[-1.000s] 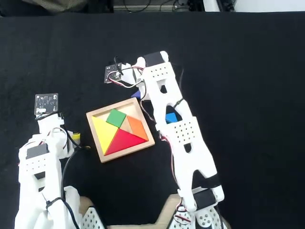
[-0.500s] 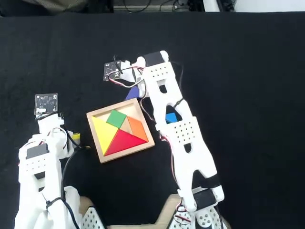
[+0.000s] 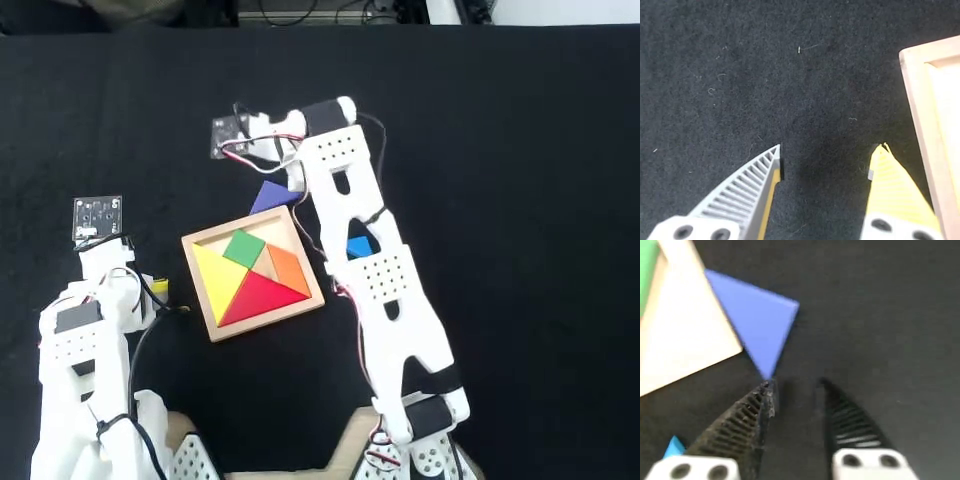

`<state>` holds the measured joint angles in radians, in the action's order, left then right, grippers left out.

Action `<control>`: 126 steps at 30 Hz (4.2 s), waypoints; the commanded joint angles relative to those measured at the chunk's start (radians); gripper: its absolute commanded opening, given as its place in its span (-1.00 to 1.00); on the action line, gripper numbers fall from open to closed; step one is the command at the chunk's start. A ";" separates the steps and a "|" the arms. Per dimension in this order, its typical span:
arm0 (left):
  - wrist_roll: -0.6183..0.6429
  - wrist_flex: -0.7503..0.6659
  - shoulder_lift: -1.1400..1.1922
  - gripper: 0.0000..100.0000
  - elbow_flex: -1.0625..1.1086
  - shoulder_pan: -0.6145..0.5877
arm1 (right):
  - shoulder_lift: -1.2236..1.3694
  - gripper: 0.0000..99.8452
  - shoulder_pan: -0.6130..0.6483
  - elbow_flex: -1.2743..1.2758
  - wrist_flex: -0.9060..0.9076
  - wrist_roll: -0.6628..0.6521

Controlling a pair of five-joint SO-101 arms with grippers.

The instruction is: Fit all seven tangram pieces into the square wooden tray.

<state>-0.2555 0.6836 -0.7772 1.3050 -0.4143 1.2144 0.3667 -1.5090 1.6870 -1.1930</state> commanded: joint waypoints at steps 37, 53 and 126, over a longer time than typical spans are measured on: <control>0.002 -0.020 -0.002 -0.44 -0.007 -0.001 | 0.122 -0.98 -0.089 -0.165 -0.026 0.115; 0.002 -0.020 -0.002 -0.44 -0.007 0.001 | -0.054 -0.98 -0.193 -0.160 -0.020 0.114; 0.002 -0.018 -0.002 -0.44 -0.004 0.041 | -0.272 -0.45 -0.114 0.587 0.029 0.365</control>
<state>-0.2555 0.6836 -0.7772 1.3050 -0.4127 0.9459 0.2455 -0.8938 1.7054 -0.8370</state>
